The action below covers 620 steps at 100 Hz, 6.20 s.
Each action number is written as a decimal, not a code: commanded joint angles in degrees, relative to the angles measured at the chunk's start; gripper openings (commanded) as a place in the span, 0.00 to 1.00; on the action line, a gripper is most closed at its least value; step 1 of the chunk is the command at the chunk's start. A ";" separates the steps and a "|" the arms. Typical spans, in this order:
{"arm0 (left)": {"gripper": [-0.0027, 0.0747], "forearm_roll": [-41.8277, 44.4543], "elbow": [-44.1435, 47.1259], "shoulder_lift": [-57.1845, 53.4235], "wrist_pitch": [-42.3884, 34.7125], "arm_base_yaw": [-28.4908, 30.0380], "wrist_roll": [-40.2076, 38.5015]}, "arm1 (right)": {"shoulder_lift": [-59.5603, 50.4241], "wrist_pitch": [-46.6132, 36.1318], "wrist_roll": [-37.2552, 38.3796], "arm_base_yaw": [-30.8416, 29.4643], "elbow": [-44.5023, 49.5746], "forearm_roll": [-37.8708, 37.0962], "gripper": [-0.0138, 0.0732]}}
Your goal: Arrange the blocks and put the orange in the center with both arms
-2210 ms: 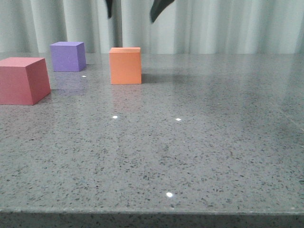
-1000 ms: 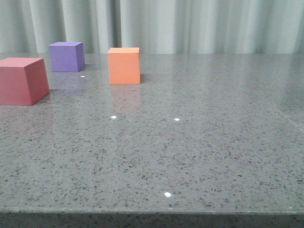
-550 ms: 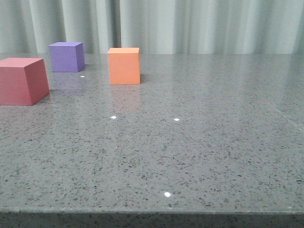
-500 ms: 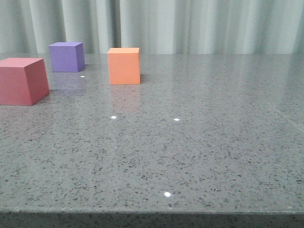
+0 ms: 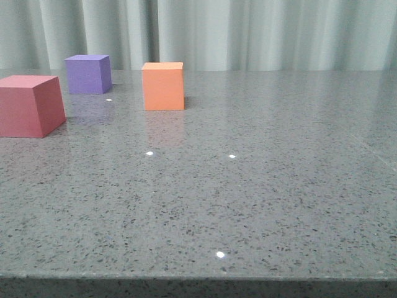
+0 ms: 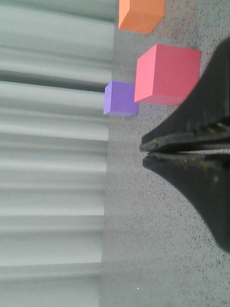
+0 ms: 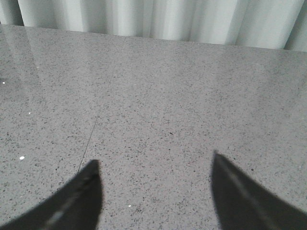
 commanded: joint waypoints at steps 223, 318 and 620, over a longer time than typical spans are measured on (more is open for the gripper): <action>0.02 -4.45 -63.30 58.09 53.03 0.00 0.08 | 0.15 -4.68 0.05 -0.38 -1.38 -1.24 0.03; 0.86 -4.85 -79.75 76.74 48.13 -18.78 -5.47 | 0.15 -4.68 0.05 -0.38 -1.38 -1.24 0.03; 0.37 -3.17 -106.66 104.11 60.59 -14.32 4.13 | 0.15 -4.68 0.05 -0.38 -1.38 -1.24 0.03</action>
